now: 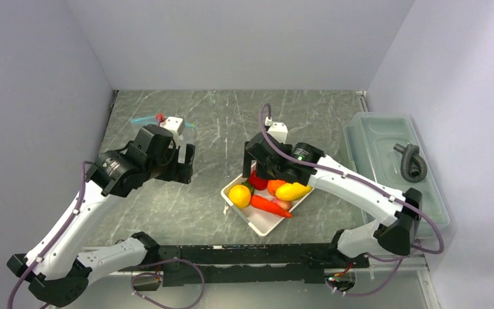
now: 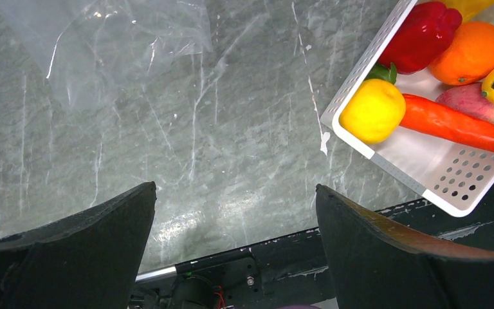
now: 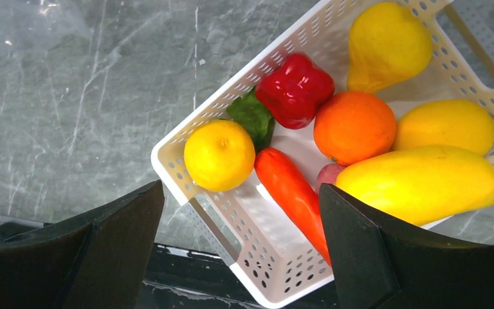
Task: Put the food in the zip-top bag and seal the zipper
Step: Adjust the bin at the center of the board.
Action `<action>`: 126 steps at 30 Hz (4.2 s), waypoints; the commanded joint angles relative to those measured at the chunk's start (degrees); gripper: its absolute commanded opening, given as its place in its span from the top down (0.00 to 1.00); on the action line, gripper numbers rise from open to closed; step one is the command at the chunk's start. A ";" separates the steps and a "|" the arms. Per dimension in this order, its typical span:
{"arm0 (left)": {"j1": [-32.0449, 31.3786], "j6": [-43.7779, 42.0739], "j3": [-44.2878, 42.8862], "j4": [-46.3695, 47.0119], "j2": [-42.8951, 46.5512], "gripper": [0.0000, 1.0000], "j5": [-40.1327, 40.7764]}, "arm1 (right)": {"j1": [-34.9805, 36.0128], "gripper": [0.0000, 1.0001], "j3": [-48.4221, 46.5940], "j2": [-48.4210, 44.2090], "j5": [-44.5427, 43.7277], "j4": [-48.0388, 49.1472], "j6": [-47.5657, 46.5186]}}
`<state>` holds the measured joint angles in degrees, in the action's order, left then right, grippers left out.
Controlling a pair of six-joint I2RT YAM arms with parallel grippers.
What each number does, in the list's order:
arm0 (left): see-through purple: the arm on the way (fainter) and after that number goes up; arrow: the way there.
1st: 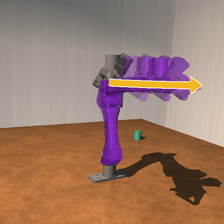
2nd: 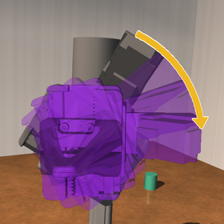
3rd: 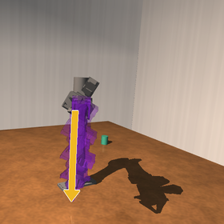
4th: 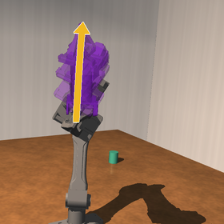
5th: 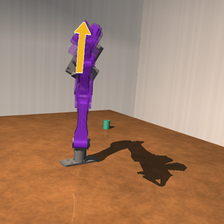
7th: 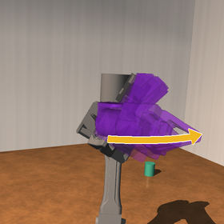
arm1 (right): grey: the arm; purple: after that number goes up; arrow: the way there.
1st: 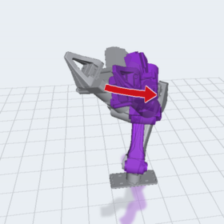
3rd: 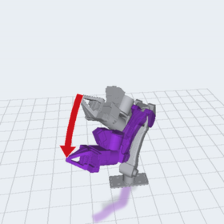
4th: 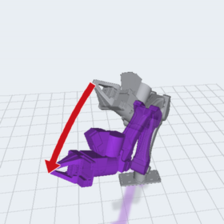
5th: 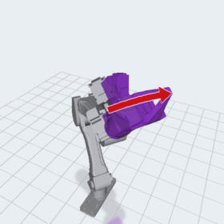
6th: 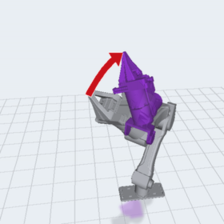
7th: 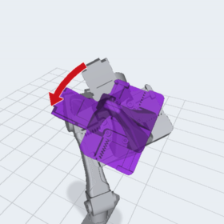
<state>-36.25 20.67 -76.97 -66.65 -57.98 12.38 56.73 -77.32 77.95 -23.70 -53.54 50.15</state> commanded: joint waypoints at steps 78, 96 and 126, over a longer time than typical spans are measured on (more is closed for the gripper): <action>-0.14 -0.79 21.17 16.53 20.16 0.01 -3.61 | -6.02 1.00 -19.70 34.61 1.01 -3.78 17.08; -0.09 -0.19 20.83 15.68 19.63 0.01 -0.78 | -6.36 1.00 -13.31 28.65 3.01 6.83 -14.05; -0.05 4.84 18.34 13.41 10.63 0.01 5.20 | -7.34 0.68 -9.50 25.83 1.17 7.94 -20.38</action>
<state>-36.25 23.20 -55.79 -53.15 -46.59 13.91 49.80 -85.76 108.16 -20.67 -46.78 30.83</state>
